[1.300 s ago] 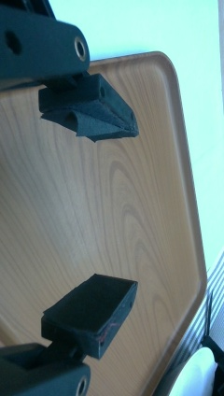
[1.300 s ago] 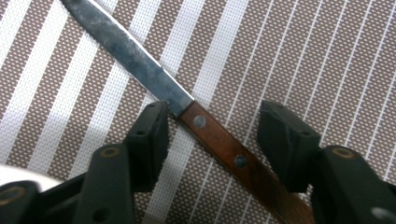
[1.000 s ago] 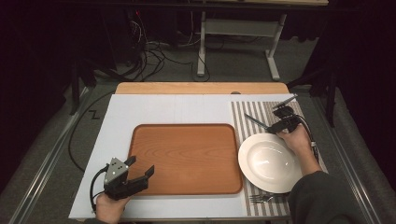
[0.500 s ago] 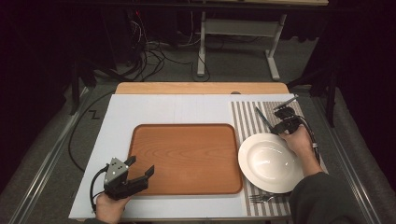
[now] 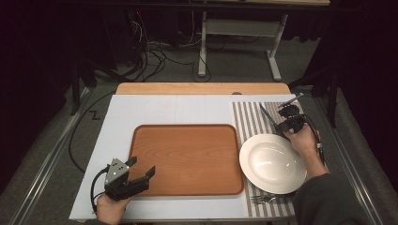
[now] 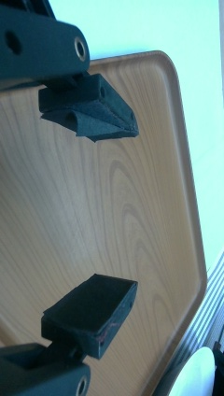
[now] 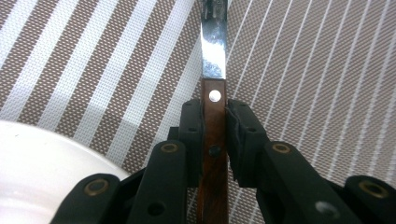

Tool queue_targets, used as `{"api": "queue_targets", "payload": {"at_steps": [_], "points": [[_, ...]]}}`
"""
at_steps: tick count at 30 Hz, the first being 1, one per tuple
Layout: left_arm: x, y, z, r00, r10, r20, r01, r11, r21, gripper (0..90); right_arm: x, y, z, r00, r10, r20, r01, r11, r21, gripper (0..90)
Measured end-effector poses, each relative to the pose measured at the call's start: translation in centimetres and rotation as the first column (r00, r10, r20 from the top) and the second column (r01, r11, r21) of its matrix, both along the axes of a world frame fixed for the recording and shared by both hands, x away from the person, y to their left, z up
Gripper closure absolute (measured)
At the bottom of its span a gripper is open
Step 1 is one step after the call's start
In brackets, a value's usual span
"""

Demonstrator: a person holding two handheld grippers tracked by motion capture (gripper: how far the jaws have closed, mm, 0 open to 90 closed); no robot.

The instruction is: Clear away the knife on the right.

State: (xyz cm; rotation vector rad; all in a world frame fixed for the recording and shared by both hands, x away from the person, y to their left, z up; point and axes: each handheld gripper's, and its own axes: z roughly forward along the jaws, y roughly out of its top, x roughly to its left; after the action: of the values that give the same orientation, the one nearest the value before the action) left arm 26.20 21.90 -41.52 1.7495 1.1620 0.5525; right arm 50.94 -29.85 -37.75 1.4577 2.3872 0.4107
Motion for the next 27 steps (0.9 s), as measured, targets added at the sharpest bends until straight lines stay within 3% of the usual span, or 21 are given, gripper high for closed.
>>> {"api": "queue_targets", "payload": {"at_steps": [9,14,22,27], "points": [[0.0,0.0,0.0,1.0000,0.003,-0.002,-0.003,1.0000,-0.001,23.7,-0.8,0.1,2.0,0.9983,0.011,0.057,-0.009,0.999,-0.040,78.0],[0.0,0.0,0.0,1.0000,0.001,-0.002,-0.001,1.0000,-0.003,23.7,-1.2,-0.1,3.5,0.9964,0.017,0.082,-0.014,0.999,-0.037,78.1],[0.0,0.0,0.0,1.0000,0.000,0.001,0.000,1.0000,-0.002,23.7,-2.7,0.4,4.3,0.9954,0.049,0.082,-0.051,0.999,0.017,78.1],[-0.1,0.0,0.0,1.0000,0.000,0.002,0.000,1.0000,-0.002,23.7,-4.4,1.3,4.5,0.9938,0.085,0.072,-0.088,0.996,0.035,78.0]]}}
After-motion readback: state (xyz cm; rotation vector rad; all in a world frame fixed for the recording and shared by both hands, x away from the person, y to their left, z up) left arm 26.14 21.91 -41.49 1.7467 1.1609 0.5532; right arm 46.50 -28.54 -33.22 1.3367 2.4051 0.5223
